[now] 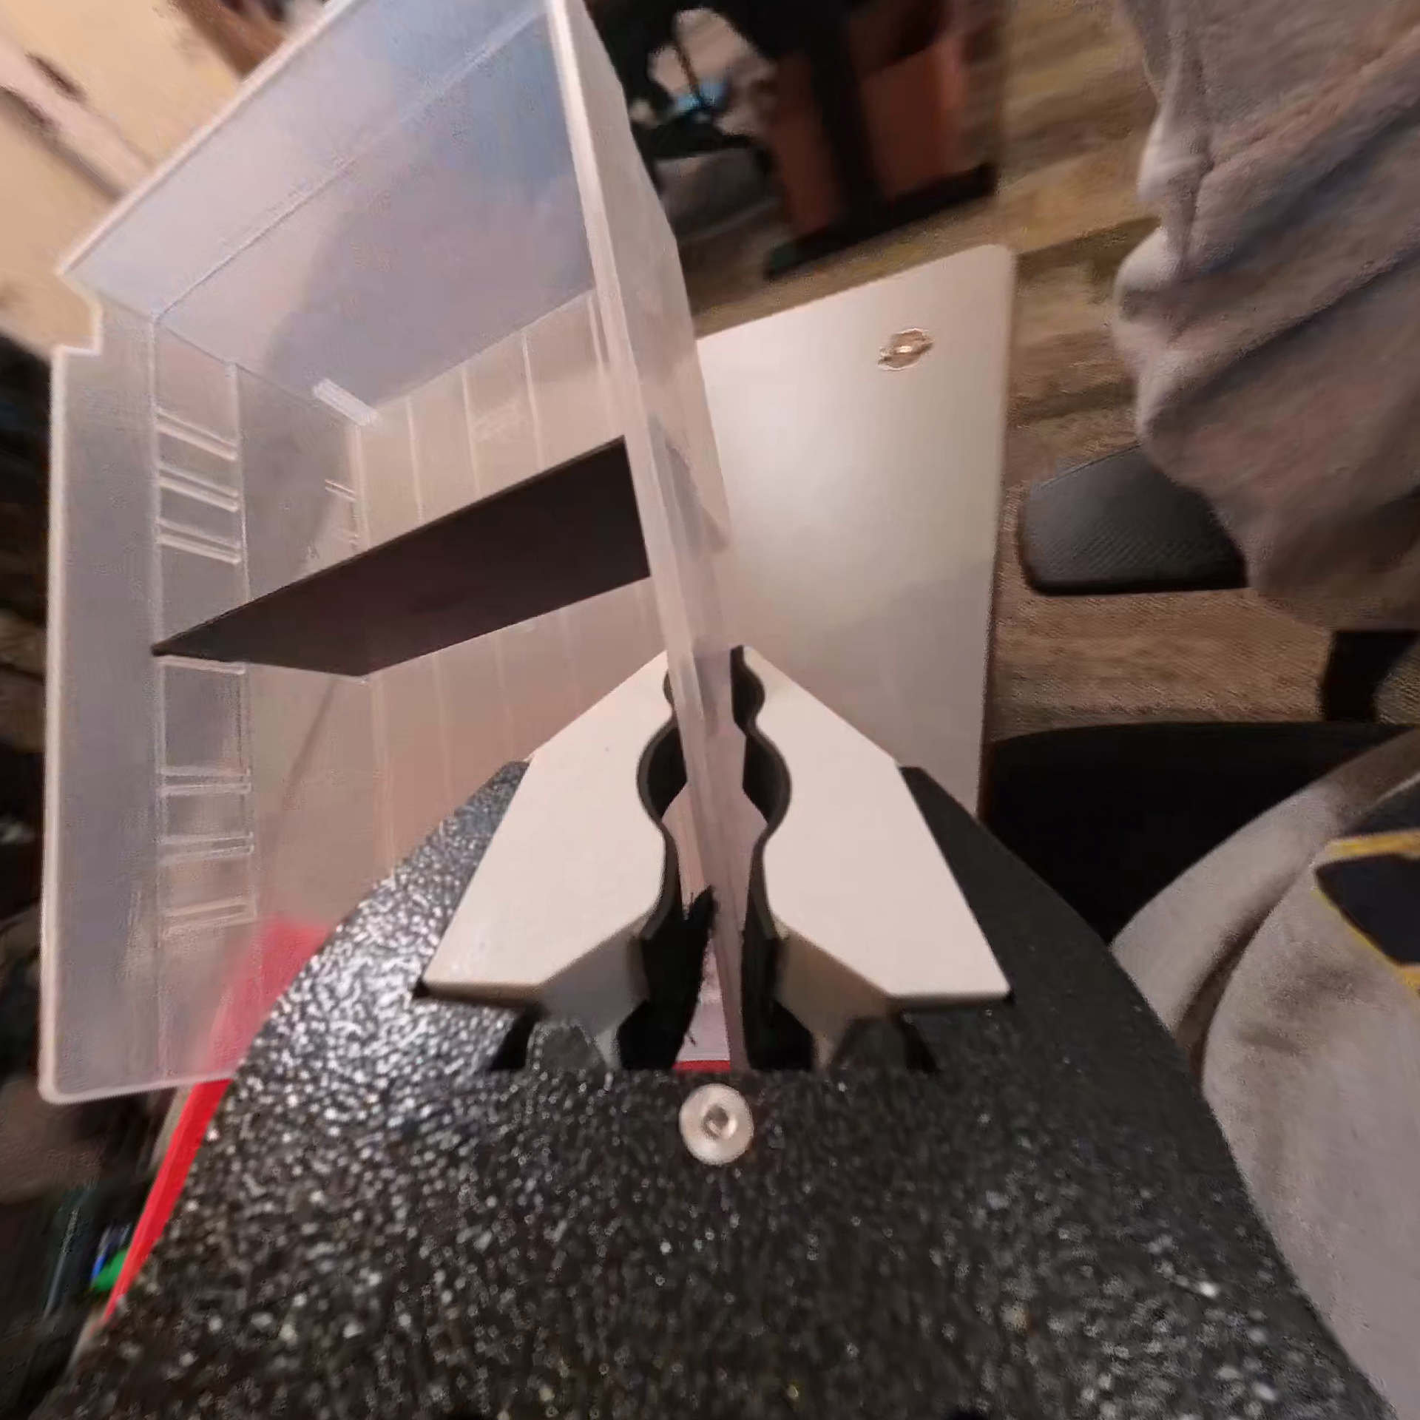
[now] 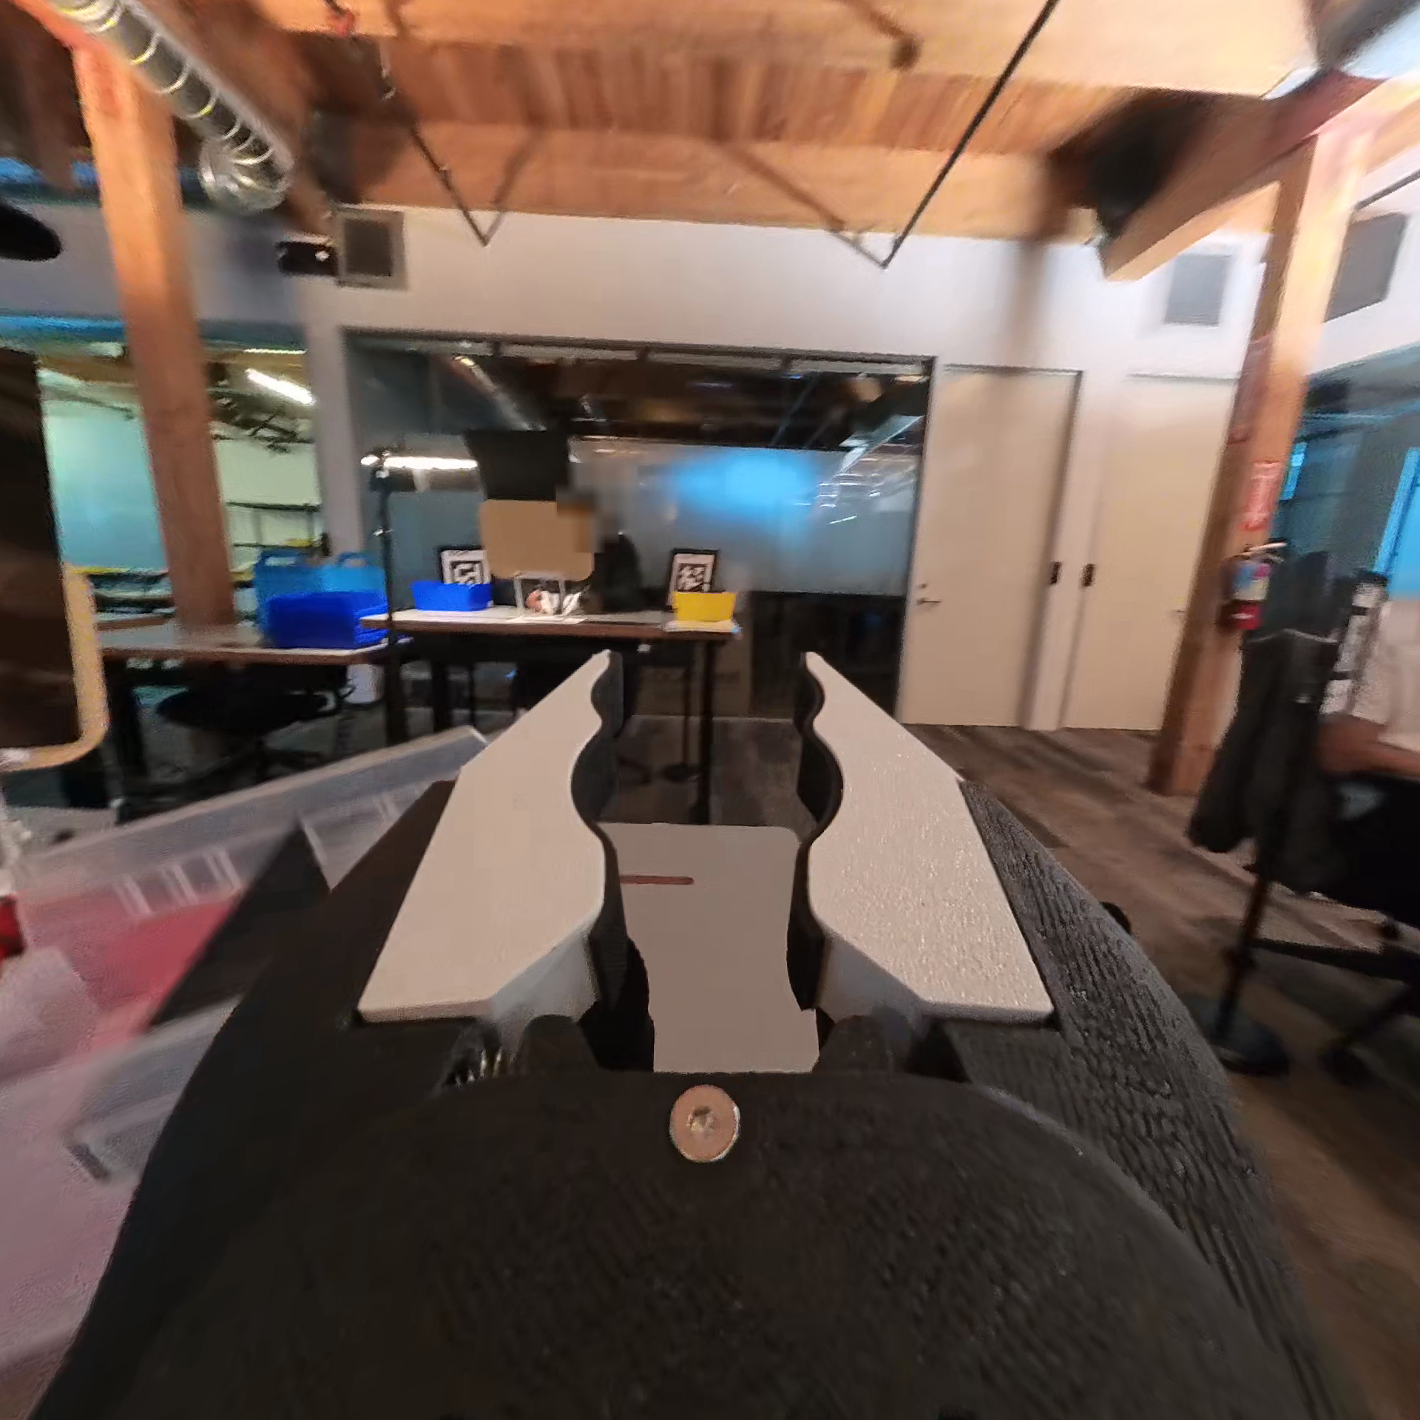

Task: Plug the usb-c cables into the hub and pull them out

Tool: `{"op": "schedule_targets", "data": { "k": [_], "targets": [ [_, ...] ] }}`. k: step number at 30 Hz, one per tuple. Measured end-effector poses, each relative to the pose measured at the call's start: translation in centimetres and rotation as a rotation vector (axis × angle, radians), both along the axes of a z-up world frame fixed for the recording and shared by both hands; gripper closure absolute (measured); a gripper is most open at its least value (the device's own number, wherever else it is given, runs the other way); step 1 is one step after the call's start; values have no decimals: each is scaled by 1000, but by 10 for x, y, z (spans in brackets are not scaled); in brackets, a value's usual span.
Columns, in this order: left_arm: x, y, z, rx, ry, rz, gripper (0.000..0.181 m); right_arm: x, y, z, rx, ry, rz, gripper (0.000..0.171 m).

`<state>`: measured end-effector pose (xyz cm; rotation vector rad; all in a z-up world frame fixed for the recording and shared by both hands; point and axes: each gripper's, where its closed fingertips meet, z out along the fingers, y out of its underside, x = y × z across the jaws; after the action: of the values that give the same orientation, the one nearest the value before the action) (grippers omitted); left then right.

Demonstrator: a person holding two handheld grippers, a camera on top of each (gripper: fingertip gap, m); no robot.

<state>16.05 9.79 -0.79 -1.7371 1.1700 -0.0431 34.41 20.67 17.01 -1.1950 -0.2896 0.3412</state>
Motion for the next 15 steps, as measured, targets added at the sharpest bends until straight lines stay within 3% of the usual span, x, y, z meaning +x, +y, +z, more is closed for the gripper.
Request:
{"op": "schedule_targets", "data": {
  "k": [1, 7, 11, 15],
  "targets": [
    [18, 7, -9, -30, 24, -27, 174, 10, -1, 0, 1, 9, -22, 128],
    [79, 59, -74, -202, 110, -26, 174, 23, 21, -23, -111, -42, -76, 125],
    [81, 108, -104, -241, 115, 116, 173, 14, 32, -34, -142, -93, -75, 133],
    [65, 142, -129, -237, 120, 224, 173, 2, 42, -36, -118, -87, -80, 130]
  ]
}}
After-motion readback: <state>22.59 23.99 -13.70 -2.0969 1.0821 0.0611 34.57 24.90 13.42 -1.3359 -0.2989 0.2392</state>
